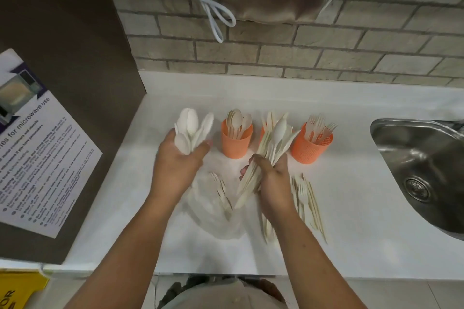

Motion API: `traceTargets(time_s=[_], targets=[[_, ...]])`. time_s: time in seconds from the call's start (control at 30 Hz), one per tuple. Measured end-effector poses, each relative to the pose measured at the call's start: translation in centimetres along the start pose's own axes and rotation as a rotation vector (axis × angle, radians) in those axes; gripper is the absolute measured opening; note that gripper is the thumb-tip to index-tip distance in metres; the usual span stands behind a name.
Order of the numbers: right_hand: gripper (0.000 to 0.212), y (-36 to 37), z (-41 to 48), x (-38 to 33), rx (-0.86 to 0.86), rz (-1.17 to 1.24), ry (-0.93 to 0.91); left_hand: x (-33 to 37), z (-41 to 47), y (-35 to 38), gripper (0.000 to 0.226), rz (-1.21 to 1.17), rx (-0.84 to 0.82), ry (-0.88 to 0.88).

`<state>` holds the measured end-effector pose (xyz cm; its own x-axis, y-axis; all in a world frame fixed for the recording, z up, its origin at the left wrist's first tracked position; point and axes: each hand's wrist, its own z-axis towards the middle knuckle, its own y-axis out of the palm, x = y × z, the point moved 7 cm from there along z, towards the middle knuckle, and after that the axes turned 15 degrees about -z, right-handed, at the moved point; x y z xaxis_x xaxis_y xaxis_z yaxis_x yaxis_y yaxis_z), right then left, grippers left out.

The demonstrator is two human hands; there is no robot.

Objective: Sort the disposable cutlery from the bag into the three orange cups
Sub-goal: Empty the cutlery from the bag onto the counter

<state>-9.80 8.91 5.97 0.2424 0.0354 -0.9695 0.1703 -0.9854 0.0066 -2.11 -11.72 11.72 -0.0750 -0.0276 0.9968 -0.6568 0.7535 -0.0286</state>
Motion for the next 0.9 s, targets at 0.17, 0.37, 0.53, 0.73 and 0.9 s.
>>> traceTargets(time_s=[0.17, 0.37, 0.53, 0.73, 0.9], targets=[[0.036, -5.6, 0.9, -0.4, 0.0, -0.084, 0.033, -3.8, -4.1, 7.8, 0.026, -0.427, -0.214, -0.395], [0.032, -11.8, 2.1, 3.5, -0.002, -0.553, 0.232, -10.8, -7.9, 14.4, 0.017, -0.338, -0.287, -0.606], [0.036, -11.3, 2.3, 5.9, -0.101, -0.708, 0.235, -13.2, -6.8, 15.2, 0.041, -0.075, -0.188, -0.467], [0.025, -11.8, 2.0, 5.5, -0.084, -0.694, 0.117, -12.8, -6.5, 16.8, 0.046, 0.186, -0.241, -0.268], [0.021, -12.8, 2.4, 5.9, -0.07, -0.772, 0.104, -12.4, -6.3, 16.9, 0.067, 0.272, -0.184, -0.148]])
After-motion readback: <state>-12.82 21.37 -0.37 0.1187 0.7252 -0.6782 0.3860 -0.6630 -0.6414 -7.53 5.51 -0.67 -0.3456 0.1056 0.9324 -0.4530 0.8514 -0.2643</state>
